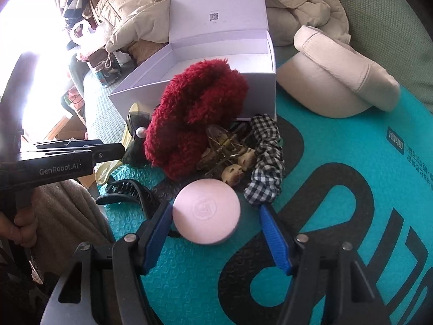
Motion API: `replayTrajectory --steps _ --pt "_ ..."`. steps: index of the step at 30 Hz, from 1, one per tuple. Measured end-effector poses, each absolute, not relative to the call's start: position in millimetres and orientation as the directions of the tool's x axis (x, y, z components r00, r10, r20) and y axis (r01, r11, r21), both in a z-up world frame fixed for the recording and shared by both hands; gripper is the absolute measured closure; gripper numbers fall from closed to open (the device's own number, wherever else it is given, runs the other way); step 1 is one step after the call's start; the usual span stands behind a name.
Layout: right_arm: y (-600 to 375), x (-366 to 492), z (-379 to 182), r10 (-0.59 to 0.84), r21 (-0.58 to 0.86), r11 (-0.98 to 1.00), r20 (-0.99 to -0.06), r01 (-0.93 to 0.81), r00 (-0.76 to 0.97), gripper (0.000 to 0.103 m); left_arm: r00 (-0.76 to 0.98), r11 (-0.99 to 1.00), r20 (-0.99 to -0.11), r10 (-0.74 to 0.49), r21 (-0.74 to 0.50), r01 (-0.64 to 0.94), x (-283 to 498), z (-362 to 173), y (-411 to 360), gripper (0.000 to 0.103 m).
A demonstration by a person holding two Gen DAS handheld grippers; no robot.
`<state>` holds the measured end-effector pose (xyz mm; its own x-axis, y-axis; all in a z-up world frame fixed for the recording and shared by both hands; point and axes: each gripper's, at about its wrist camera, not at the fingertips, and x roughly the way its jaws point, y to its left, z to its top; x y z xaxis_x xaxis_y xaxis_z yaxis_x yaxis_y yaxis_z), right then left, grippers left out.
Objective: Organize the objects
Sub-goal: 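Grasp the yellow claw clip with the left tool while the right tool grasps the pink round compact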
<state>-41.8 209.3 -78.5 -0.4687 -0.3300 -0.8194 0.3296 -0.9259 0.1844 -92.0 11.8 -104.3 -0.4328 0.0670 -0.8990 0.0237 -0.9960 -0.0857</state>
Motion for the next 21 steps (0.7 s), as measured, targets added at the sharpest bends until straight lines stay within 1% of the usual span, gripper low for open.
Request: replayTrajectory --steps 11,16,18,20,21 --pt "207 -42 -78 -0.359 0.214 -0.917 -0.81 0.337 -0.463 0.036 -0.402 -0.985 -0.904 0.145 -0.171 0.029 -98 -111 -4 0.058" --pt "209 -42 -78 -0.362 0.219 -0.917 -0.806 0.332 -0.468 0.036 -0.403 -0.99 -0.907 0.123 -0.14 0.014 -97 -111 1 0.058" --pt "207 -42 -79 -0.354 0.21 -0.919 -0.811 0.333 -0.467 0.036 -0.414 -0.994 -0.905 0.099 -0.113 0.01 -98 -110 3 0.061" --pt "206 -42 -80 -0.348 0.202 -0.921 -0.813 0.334 -0.467 0.036 -0.415 -0.993 -0.904 0.106 -0.117 0.002 -99 -111 4 0.066" --pt "206 -42 -80 -0.344 0.197 -0.921 -0.815 0.335 -0.467 0.038 -0.415 -0.993 -0.903 0.109 -0.119 -0.002 -99 -111 4 0.067"
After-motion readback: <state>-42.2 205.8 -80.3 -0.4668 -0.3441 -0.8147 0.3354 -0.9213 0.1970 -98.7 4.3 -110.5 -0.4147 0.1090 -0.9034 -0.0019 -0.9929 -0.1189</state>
